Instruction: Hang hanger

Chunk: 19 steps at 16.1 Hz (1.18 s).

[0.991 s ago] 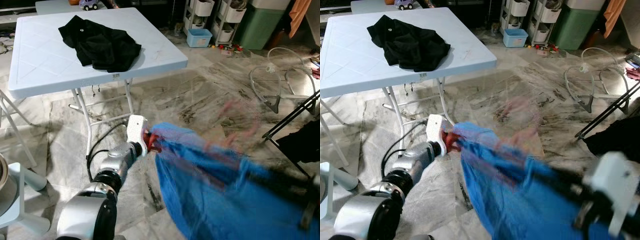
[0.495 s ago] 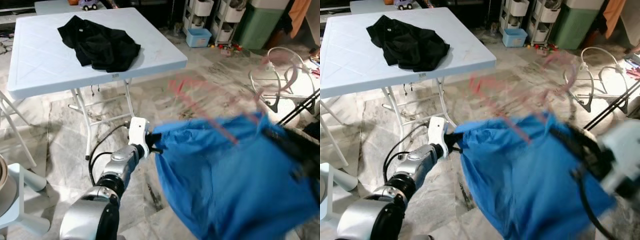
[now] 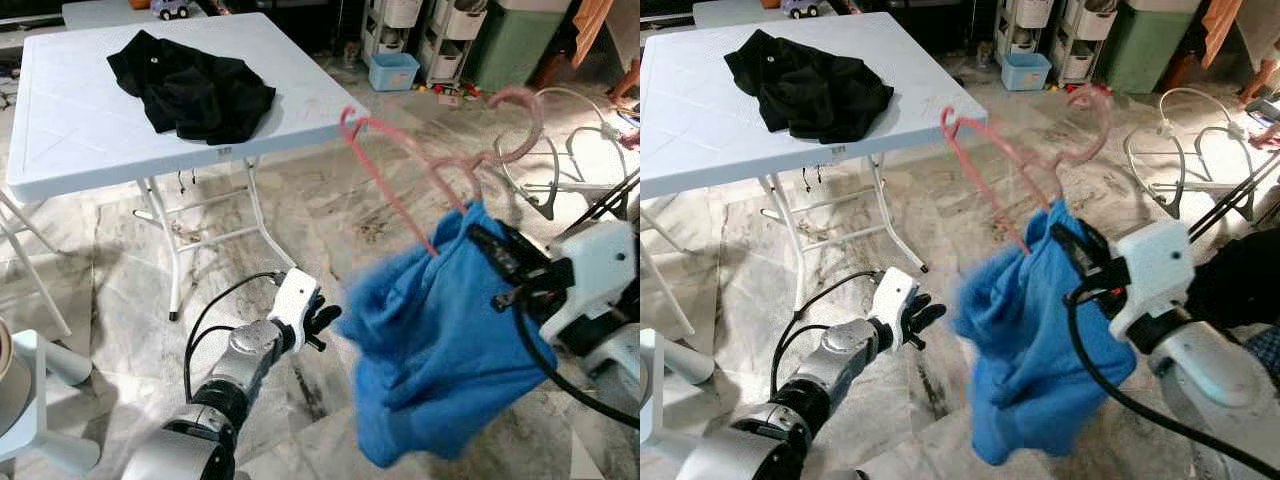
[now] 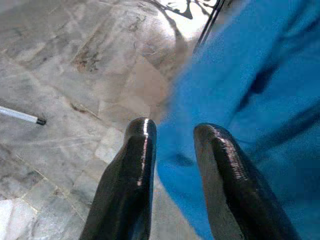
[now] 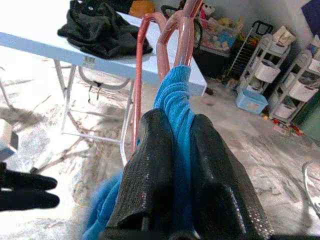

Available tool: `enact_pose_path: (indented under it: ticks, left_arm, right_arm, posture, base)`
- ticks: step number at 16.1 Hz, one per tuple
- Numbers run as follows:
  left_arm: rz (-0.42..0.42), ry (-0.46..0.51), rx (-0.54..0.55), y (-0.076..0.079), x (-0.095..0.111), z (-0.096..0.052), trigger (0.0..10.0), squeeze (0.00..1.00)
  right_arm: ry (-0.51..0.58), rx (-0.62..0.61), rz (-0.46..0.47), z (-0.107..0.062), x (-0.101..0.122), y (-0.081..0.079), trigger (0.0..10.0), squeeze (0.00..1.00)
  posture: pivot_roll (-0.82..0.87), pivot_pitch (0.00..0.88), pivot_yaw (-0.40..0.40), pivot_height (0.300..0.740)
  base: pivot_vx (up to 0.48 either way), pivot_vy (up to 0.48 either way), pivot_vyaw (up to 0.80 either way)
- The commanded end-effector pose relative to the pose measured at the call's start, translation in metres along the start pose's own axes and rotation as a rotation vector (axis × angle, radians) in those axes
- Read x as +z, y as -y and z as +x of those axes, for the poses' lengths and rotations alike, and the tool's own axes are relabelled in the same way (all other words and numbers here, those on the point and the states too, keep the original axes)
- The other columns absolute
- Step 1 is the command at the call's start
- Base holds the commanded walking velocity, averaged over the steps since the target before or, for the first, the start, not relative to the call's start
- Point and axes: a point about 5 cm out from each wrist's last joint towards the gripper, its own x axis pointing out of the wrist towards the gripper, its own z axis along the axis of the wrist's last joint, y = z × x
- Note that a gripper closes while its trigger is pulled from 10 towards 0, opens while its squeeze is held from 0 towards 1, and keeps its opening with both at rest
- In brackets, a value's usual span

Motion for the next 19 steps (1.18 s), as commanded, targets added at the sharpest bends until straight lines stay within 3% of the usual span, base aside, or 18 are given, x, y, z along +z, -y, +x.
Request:
enact_pose_path:
  ticks: [1, 4, 6, 8, 10, 13, 15, 16, 19]
  left_arm:
    - [0.035, 0.02, -0.018, 0.001, 0.008, 0.002, 10.0, 1.0]
    - [0.064, 0.033, -0.042, 0.0, 0.011, 0.001, 10.0, 1.0]
    - [0.06, 0.104, -0.106, 0.004, 0.019, 0.0, 10.0, 1.0]
    - [0.121, 0.157, -0.191, 0.01, 0.025, -0.002, 10.0, 1.0]
    - [0.206, 0.173, -0.296, 0.012, 0.025, -0.01, 10.0, 1.0]
    - [0.29, 0.136, -0.383, 0.015, 0.014, -0.017, 10.0, 1.0]
    - [0.349, 0.123, -0.436, 0.016, 0.009, -0.024, 10.0, 1.0]
    - [0.376, 0.12, -0.463, 0.015, 0.009, -0.027, 10.0, 1.0]
    - [0.422, 0.107, -0.465, 0.004, 0.015, -0.03, 10.0, 1.0]
  right_arm:
    - [0.02, -0.015, -0.026, 0.002, 0.003, 0.002, 10.0, 0.0]
    - [0.001, -0.015, -0.031, 0.003, -0.002, 0.0, 10.0, 0.0]
    - [-0.03, 0.022, -0.03, 0.0, -0.008, -0.002, 10.0, 0.0]
    - [-0.084, 0.091, -0.055, -0.004, -0.015, -0.005, 10.0, 0.0]
    - [-0.253, 0.146, -0.191, -0.011, -0.04, 0.013, 10.0, 0.0]
    - [-0.316, 0.177, -0.268, -0.008, -0.049, 0.024, 10.0, 0.0]
    - [-0.375, 0.281, -0.35, -0.008, -0.06, 0.024, 10.0, 0.0]
    - [-0.412, 0.39, -0.415, -0.011, -0.067, 0.019, 10.0, 0.0]
    - [-0.471, 0.623, -0.457, -0.024, -0.075, 0.008, 10.0, 0.0]
  posture:
    - [0.04, 0.082, -0.08, 0.74]
    - [0.04, 0.084, -0.083, 0.74]
    - [0.04, 0.087, -0.089, 0.74]
    - [0.04, 0.088, -0.089, 0.74]
    - [0.04, 0.091, -0.09, 0.74]
    - [0.05, 0.094, -0.088, 0.74]
    - [0.05, 0.095, -0.087, 0.74]
    - [0.05, 0.096, -0.09, 0.74]
    - [0.06, 0.101, -0.091, 0.74]
  base:
    - [0.0, 0.0, 0.0]
    - [0.0, 0.0, 0.0]
    - [0.0, 0.0, 0.0]
    - [0.0, 0.0, 0.0]
    - [0.0, 0.0, 0.0]
    - [0.0, 0.0, 0.0]
    - [0.0, 0.0, 0.0]
    - [0.0, 0.0, 0.0]
    - [0.0, 0.0, 0.0]
